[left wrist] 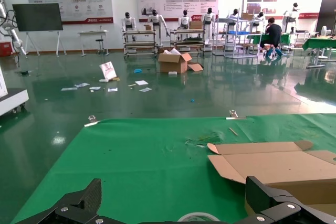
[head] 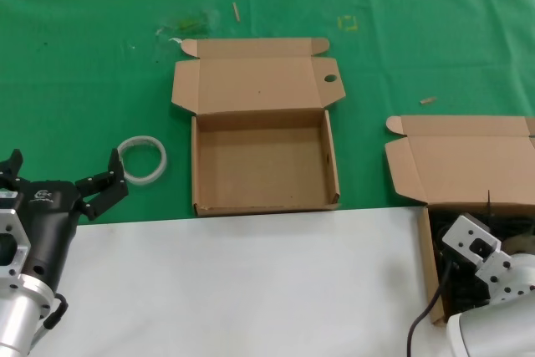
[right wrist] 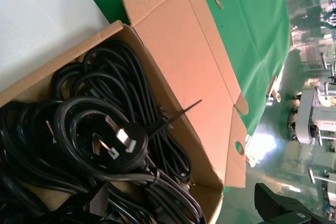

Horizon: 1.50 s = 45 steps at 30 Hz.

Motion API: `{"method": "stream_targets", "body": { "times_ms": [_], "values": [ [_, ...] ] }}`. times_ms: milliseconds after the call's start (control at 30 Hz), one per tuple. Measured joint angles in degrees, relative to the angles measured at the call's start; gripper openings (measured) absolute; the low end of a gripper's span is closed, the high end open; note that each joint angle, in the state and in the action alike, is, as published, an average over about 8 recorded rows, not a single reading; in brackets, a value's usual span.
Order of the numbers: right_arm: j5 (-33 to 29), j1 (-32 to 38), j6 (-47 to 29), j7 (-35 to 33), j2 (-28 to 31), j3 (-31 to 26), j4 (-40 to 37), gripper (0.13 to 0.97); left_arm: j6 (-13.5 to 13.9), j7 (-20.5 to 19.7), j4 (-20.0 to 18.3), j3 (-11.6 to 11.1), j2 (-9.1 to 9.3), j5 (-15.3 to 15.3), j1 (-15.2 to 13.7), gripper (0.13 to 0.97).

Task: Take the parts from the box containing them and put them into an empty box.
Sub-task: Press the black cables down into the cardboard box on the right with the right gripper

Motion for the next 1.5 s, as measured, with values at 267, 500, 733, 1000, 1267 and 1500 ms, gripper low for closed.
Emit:
{"method": "stream_targets", "body": {
  "times_ms": [267,500,733,1000,1267,1500],
  "values": [
    [0.3,1.1,-2.0,0.0,0.0,0.3,-2.7,0.965,0.0,0.0,0.0,0.0,0.00,0.0,0.0,0.966],
    [0.5,1.5,-3.0,-0.3,0.0,0.3,-3.7,0.942,0.0,0.0,0.0,0.0,0.00,0.0,0.0,0.966],
    [1.0,1.7,-3.8,-0.5,0.0,0.1,-4.4,0.888,0.0,0.0,0.0,0.0,0.00,0.0,0.0,0.966],
    [1.7,1.9,-4.4,-0.8,0.0,0.0,-4.9,0.780,0.0,0.0,0.0,0.0,0.00,0.0,0.0,0.966],
    [2.2,1.9,-4.8,-0.5,0.0,-0.1,-5.1,0.653,0.0,0.0,0.0,0.0,0.00,0.0,0.0,0.966],
    [3.0,1.6,-5.0,0.0,0.0,-0.3,-5.2,0.517,0.0,0.0,0.0,0.0,0.00,0.0,0.0,0.966]
  ]
}}
